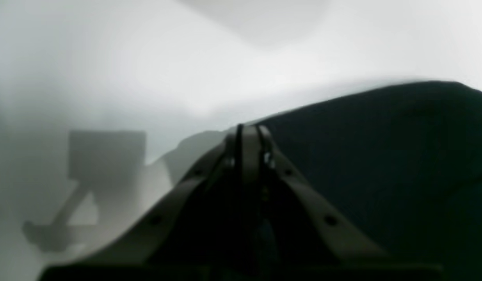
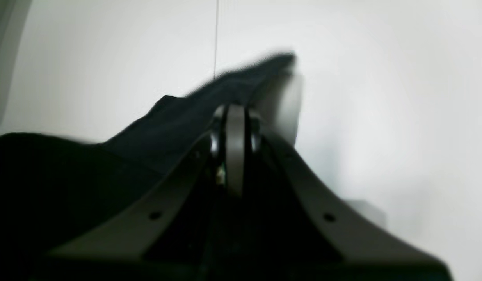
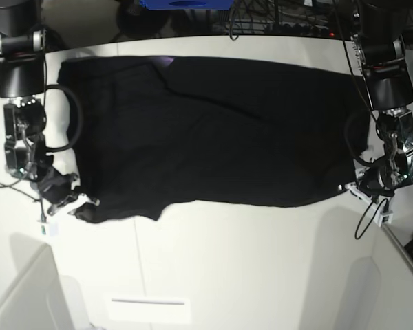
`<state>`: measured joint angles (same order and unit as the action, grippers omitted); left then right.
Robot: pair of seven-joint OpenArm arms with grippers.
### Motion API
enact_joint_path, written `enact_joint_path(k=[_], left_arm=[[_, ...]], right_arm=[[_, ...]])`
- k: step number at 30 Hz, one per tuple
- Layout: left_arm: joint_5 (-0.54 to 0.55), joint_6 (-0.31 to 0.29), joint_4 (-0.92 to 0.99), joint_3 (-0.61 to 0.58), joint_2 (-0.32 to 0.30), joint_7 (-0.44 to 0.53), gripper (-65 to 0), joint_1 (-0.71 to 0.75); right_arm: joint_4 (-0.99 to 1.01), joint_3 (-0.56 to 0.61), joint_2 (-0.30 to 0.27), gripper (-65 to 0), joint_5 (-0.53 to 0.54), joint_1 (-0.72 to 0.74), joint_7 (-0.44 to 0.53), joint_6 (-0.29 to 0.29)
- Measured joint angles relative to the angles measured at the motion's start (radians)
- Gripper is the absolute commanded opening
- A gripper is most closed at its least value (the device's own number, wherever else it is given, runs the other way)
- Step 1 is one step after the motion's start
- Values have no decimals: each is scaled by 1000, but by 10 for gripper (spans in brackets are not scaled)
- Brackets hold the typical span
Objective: Fold the T-shirt properly
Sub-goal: 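Lift both hem corners and fold them over toward the collar edge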
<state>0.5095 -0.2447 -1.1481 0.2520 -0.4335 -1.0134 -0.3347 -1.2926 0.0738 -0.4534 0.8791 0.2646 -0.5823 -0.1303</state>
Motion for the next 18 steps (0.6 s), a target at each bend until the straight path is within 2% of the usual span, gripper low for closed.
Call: enact_joint_path(k=[4, 7, 10, 14, 18], left_arm=[[-3, 0, -94, 13, -12, -1, -650, 42], [-5, 0, -157, 78, -3, -96, -650, 63], [-5, -3, -235, 121, -5, -124, -650, 87], [-5, -30, -312, 142, -4, -158, -650, 129], [-7, -99, -353, 147, -6, -189, -650, 157]], right_arm=[[-97, -64, 5, -650, 7, -55, -24, -10], [-133, -92, 4, -650, 2, -111, -49, -7], [-168, -98, 2, -650, 1, -133, -85, -6], [-241, -98, -1, -650, 4, -169, -81, -8], [-299, -98, -14, -650, 3, -237, -94, -7]])
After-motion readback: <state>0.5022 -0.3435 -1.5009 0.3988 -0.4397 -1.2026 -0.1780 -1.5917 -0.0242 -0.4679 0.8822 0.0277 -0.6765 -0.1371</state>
